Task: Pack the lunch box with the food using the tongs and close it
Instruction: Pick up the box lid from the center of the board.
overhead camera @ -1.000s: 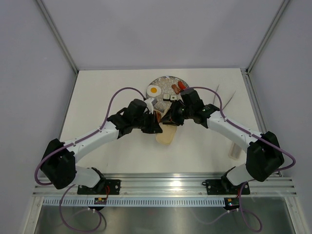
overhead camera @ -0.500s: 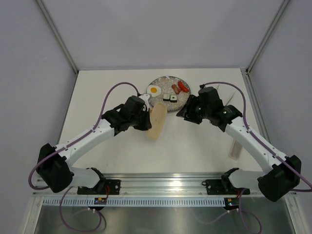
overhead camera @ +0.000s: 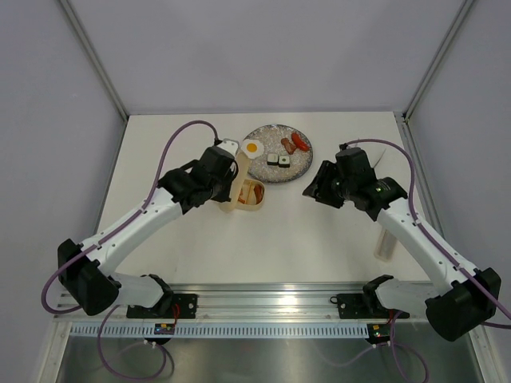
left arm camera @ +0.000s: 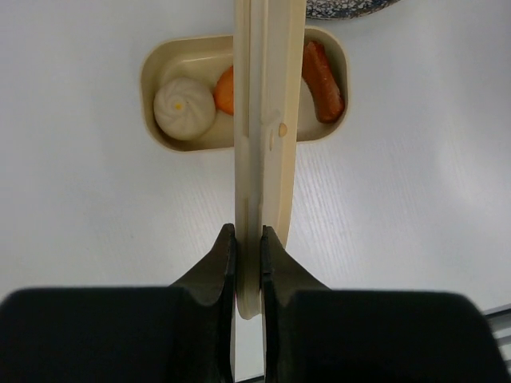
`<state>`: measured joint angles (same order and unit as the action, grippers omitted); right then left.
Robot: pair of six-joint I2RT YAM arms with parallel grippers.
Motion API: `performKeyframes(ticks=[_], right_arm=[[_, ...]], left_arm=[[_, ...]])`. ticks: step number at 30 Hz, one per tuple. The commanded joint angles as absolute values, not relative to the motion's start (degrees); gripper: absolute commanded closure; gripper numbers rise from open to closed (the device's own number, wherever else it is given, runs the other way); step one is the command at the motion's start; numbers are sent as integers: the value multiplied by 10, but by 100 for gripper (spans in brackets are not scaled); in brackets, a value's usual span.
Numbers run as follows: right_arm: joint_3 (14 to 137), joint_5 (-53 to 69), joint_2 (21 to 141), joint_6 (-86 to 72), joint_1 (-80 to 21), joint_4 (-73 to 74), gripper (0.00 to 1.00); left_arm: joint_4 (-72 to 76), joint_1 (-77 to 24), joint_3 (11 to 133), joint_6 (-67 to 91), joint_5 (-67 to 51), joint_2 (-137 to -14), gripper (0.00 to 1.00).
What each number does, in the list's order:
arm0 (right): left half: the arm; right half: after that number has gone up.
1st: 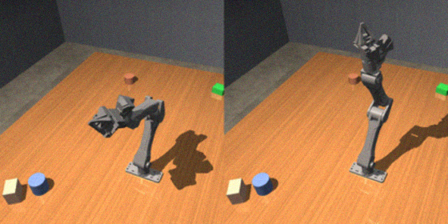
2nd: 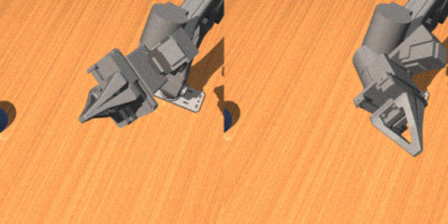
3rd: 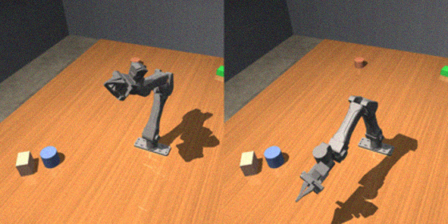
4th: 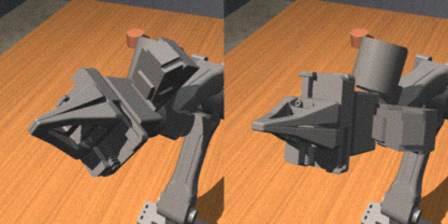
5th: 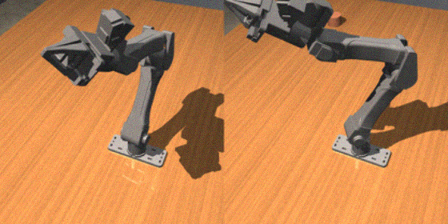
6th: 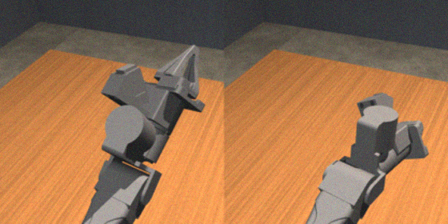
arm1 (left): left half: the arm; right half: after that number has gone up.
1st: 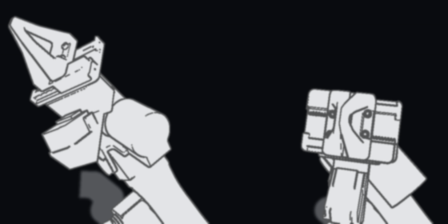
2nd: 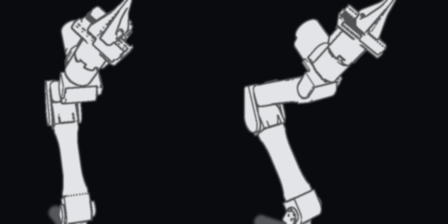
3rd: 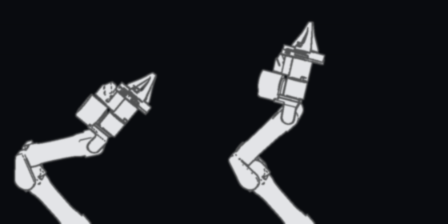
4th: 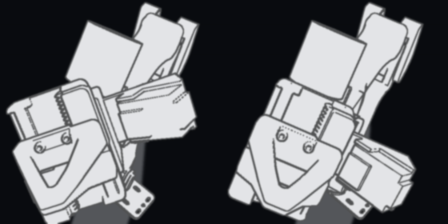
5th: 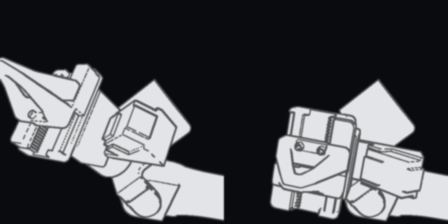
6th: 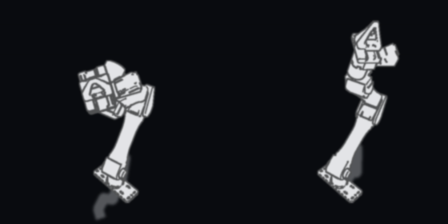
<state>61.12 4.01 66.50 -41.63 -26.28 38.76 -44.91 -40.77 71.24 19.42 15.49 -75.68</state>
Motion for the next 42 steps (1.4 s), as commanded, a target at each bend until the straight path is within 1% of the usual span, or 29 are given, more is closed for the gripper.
performKeyframes(ticks=[1,4,10,11,13,16,20,23,25,30,31,35,39,42], right_arm=[[611,54,668,-398,-261,369,45],[617,82,678,-387,-261,360,45],[641,132,698,-388,-260,345,45],[642,153,700,-394,-260,338,44],[644,181,710,-423,-260,306,39],[649,235,732,-470,-260,263,38],[640,314,754,-534,-260,183,37],[635,341,755,-574,-260,141,36],[637,348,748,-592,-260,128,34],[631,352,733,-620,-260,121,31],[628,352,730,-632,-260,118,29],[617,359,738,-654,-260,108,28],[587,391,765,-708,-260,33,27],[584,403,777,-723,-260,6,27]], left_arm=[[-418,-411,715,121,179,-738,100],[-383,-414,698,49,150,-730,100],[-272,-425,602,-41,101,-651,100],[-245,-427,580,-50,98,-629,100],[-223,-434,562,-69,91,-610,100],[-201,-453,539,-131,89,-591,100],[-176,-478,518,-177,120,-586,100],[-153,-501,492,-219,152,-584,100],[-138,-506,472,-236,182,-582,100],[-91,-508,447,-246,212,-574,100],[-79,-508,445,-250,214,-574,100],[-38,-518,421,-268,242,-565,100],[-4,-533,397,-299,255,-548,100],[14,-541,388,-322,267,-543,100]])
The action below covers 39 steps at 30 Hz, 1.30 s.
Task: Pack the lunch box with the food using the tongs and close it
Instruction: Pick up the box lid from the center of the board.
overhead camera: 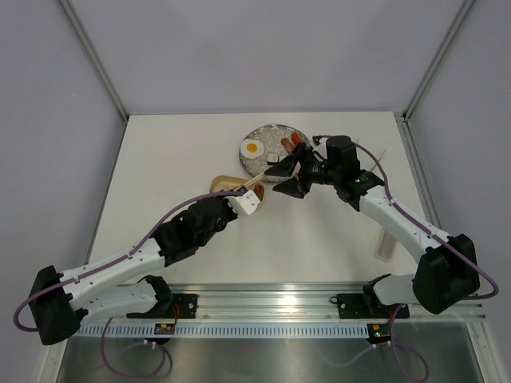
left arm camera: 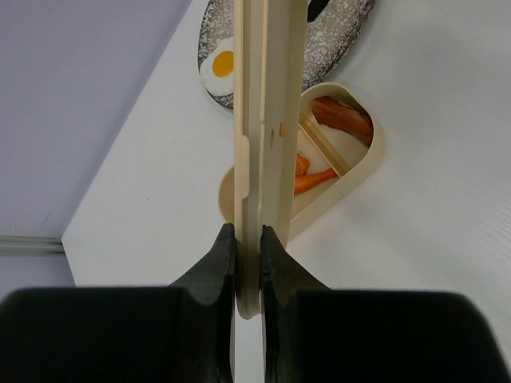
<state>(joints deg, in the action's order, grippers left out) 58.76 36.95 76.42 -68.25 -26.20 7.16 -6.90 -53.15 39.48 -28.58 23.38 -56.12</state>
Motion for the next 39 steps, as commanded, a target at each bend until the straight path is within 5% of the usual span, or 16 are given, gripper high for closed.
performKeyframes(ticks=[1,15,39], right_arm=[[587,402,778,-723,-260,6,27],[593,425,832,-765,-259,-54,29],[571,465,867,-758,-259,-67,64]], left_arm=[[14,-542,386,-323,269,-542,100],[61,-569,333,-394,310,-512,100],[126,-595,280,-520,339,-473,100]])
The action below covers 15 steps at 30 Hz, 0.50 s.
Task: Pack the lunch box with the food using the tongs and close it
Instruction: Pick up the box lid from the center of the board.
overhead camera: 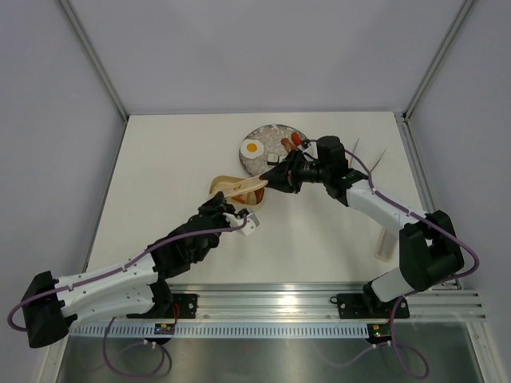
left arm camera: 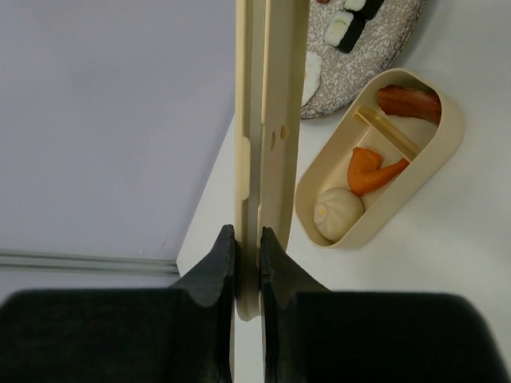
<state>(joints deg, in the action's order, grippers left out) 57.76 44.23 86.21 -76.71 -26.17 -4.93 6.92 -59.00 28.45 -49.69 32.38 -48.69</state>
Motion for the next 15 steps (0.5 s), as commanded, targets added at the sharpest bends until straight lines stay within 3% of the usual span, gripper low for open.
performKeyframes(ticks=[1,4,5,7,8,11,12,13,15], right_arm=[[566,464,866,-758,-259,-69,72],[558,464,868,-757,-259,-72,83],[556,463,867,-758,-259,-73,91],[555,463,867,-757,-259,-74,99],[555,462,866,-756,-259,-75,100],[555,460,861,-754,-259,-76,100],[556,459,860,-753,-259,-76,100],[557,458,859,-751,-259,-75,100],[560,456,855,-749,-259,-75,100]], left_arm=[[128,-596,280,-522,341,-473,100],[136,-597,280,-524,346,-475,99],[139,-597,280,-526,348,-474,97],[142,-598,281,-527,351,-477,90],[142,-598,283,-527,352,-479,64],[149,-598,284,-527,354,-483,48],[151,-598,284,-526,353,-484,6],[154,-599,284,-526,352,-484,1],[164,-601,283,-527,358,-484,1]])
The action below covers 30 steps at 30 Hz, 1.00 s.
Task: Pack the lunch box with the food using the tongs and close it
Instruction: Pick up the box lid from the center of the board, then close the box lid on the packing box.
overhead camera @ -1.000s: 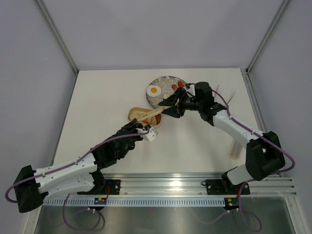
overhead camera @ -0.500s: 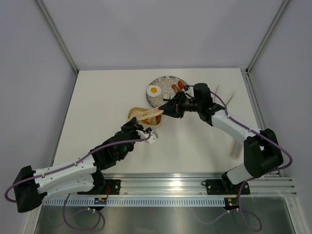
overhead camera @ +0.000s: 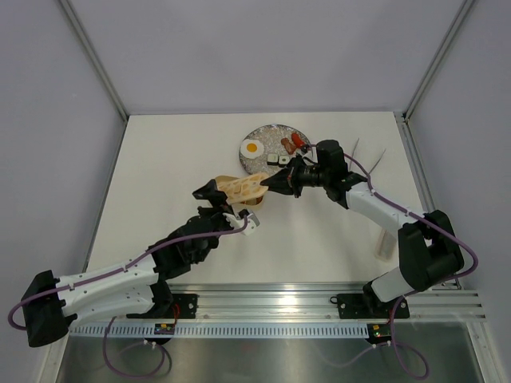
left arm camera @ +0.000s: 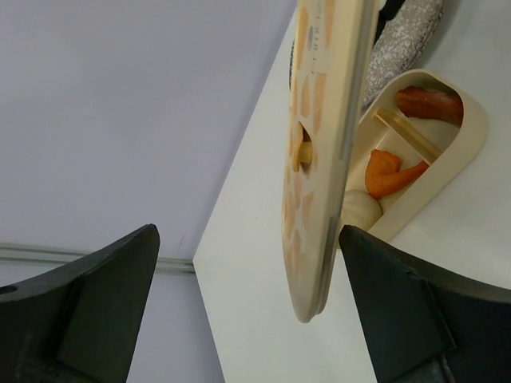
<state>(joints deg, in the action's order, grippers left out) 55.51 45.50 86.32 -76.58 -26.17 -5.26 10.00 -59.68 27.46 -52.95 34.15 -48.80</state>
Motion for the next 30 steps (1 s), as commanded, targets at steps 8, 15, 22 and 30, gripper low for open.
performKeyframes(ticks=[8,15,22,30], right_arm=[[578,417,834,-677,-259,-17,100],[539,349,820,-627,-259,-78,100],[523,276,862,-546,-267,-129,100],[527,266,920,-536,-272,-208,100]], left_arm=[[83,-601,400,-321,462,-481,1],[-218,-490,599,-15,410,-530,1],[-352,-270,711,152,131,-597,1],[-364,-207,718,203,33,-617,1]])
